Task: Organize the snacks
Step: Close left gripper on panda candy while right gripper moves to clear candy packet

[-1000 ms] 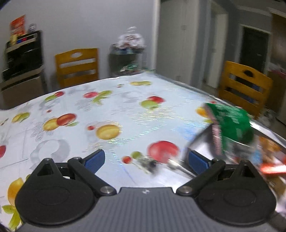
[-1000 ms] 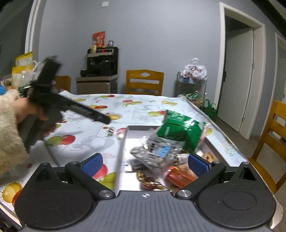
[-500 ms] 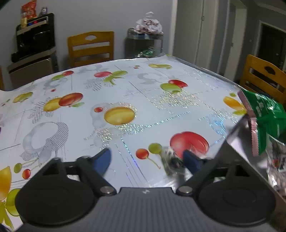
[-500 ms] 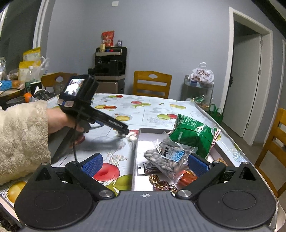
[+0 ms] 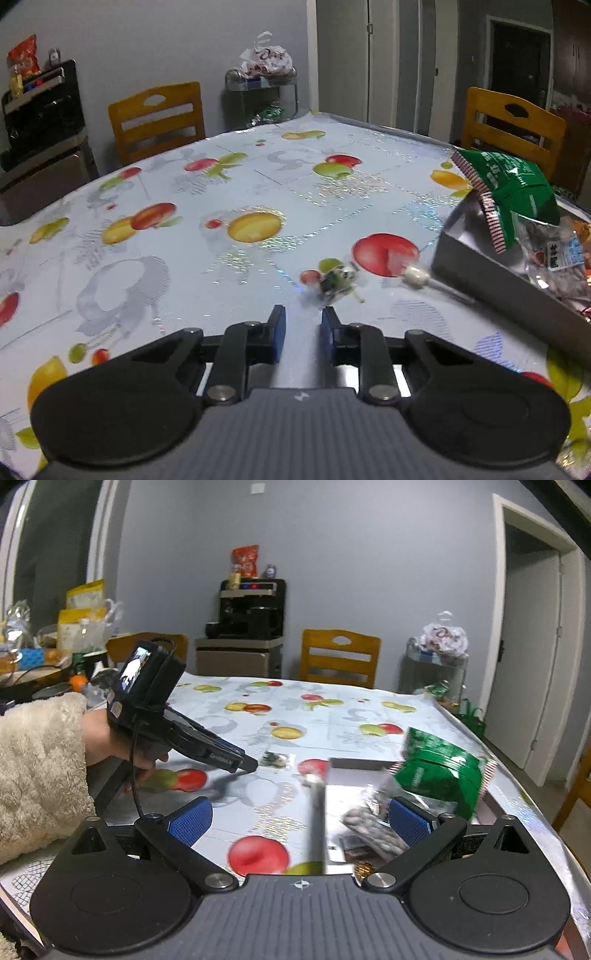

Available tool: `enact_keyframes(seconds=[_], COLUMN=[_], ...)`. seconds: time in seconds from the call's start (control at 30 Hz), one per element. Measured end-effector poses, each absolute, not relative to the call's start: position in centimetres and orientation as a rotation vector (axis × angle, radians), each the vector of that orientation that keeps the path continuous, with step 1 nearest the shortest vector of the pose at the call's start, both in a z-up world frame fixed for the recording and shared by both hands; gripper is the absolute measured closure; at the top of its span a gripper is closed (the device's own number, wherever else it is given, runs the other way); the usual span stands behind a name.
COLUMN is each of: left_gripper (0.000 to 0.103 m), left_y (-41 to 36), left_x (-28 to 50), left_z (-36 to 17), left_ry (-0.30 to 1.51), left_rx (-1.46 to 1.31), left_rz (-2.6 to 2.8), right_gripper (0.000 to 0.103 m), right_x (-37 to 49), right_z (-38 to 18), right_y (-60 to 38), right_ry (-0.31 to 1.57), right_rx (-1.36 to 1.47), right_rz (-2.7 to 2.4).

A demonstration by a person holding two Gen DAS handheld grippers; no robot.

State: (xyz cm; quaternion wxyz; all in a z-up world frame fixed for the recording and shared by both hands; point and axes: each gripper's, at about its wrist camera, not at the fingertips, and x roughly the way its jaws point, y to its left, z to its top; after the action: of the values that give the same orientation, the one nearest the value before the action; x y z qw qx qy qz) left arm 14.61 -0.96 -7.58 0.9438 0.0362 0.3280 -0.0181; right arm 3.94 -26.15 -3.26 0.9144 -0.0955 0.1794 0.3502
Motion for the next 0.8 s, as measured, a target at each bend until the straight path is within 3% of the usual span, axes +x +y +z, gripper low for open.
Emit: enact_keyframes(seconds=[0.03,0.1,0.2,0.53,0.57,0.67,0.8], left_gripper=[0.082,0.066,0.053,0.053,0.055,0.082,0.085], left_y=[-0.8,-0.6,-1.0,-2.7,-2.7,-2.5,-2.2], left_x=[14.5,14.9,15.9,18.5,18.5,18.1,17.3], left_z=[-7.4,-7.2,-6.8,-7.8,-7.9,-8.1,-8.1], left_ry=[0.643,0.632,0.613,0.621,0.629,0.64,0.643], left_rx=[0.081,0.078,0.093,0.155,0.154,0.136,0.14], left_rz=[-0.033,-0.053,-0.12,-0.211,-0.209,-0.235,-0.215], right_gripper=[0.0,0.0,0.0,0.0,0.0,0.0,0.0], right_x=[3.8,3.6,3.2,3.2,3.2,3.3,3.6], right_z=[-3.2,-3.1,-3.0,-3.1,-3.1,-3.2,-3.3], right_y=[-25.9,-25.6,-25.7,-27.0,-27.0,-26.8,-25.7], right_ry=[0.366,0.361,0.357,0.37,0.372,0.378,0.388], right_rx=[-0.202,-0.209,-0.214,-0.203,-0.201,-0.197,-0.211], right_rz=[0.726,0.732,0.729,0.687,0.689,0.697,0.717])
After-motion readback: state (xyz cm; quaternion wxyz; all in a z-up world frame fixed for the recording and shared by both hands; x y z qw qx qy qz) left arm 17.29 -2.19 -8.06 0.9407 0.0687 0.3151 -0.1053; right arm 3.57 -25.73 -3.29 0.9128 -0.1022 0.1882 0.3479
